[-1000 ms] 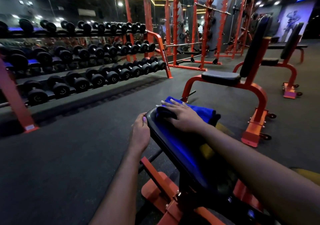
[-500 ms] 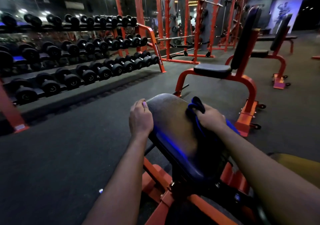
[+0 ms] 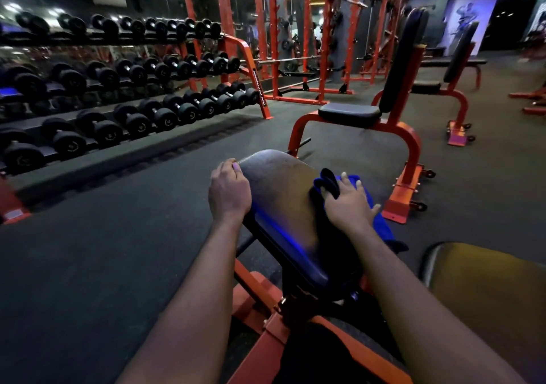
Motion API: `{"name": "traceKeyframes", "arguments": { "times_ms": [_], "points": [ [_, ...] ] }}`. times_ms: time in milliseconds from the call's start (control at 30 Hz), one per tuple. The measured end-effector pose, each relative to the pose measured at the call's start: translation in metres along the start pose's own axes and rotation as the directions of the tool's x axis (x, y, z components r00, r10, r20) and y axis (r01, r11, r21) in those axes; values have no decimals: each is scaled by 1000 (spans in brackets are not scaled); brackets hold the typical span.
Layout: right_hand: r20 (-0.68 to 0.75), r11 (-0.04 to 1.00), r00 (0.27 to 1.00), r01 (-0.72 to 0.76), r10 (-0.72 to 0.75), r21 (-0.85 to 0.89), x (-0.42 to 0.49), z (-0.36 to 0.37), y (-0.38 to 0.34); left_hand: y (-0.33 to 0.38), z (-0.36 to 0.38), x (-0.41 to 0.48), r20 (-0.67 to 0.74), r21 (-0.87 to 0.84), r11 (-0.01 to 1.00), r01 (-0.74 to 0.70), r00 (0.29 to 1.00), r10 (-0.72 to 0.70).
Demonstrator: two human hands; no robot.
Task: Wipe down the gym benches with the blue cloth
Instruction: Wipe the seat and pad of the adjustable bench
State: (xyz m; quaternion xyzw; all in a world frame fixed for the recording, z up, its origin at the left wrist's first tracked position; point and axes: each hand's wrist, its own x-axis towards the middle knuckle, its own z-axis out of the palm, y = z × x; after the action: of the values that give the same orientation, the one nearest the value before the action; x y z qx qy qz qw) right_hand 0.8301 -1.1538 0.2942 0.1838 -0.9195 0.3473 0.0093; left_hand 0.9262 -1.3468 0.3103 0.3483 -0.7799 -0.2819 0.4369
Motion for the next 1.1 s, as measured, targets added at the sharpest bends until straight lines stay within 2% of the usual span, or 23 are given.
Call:
{"name": "traceKeyframes", "arguments": {
  "times_ms": [200, 367, 467, 633, 800, 867, 967, 1100],
  "points": [
    [-23, 997, 999, -47, 48, 58, -16, 0, 12, -4, 0, 3, 31, 31, 999, -21, 999, 20],
    [16, 947, 963, -267, 269, 179, 30, -9, 32, -3, -1, 1, 27, 38, 999, -23, 999, 22],
    [-19, 936, 954, -289, 298, 199, 18, -5, 31, -2, -2, 0, 15, 40, 999, -9, 1000, 9],
    [-52, 983, 986, -154, 160, 101, -43, 3, 9, 1, -2, -2, 13, 44, 999, -9, 1000, 8],
    [-43, 991, 990, 135, -136, -23, -97, 24, -26, -2, -4, 0, 32, 38, 999, -5, 999, 4],
    [-29, 984, 984, 176, -177, -35, -92, 25, -27, -2, -5, 1, 49, 35, 999, -5, 999, 4],
    [-22, 995, 996, 88, -87, 36, -61, 10, -10, 0, -6, 1, 63, 40, 999, 1, 998, -3],
    [-52, 958, 973, -209, 224, 196, -17, -10, 15, 0, -8, 0, 60, 40, 999, -5, 998, 3]
  ]
}}
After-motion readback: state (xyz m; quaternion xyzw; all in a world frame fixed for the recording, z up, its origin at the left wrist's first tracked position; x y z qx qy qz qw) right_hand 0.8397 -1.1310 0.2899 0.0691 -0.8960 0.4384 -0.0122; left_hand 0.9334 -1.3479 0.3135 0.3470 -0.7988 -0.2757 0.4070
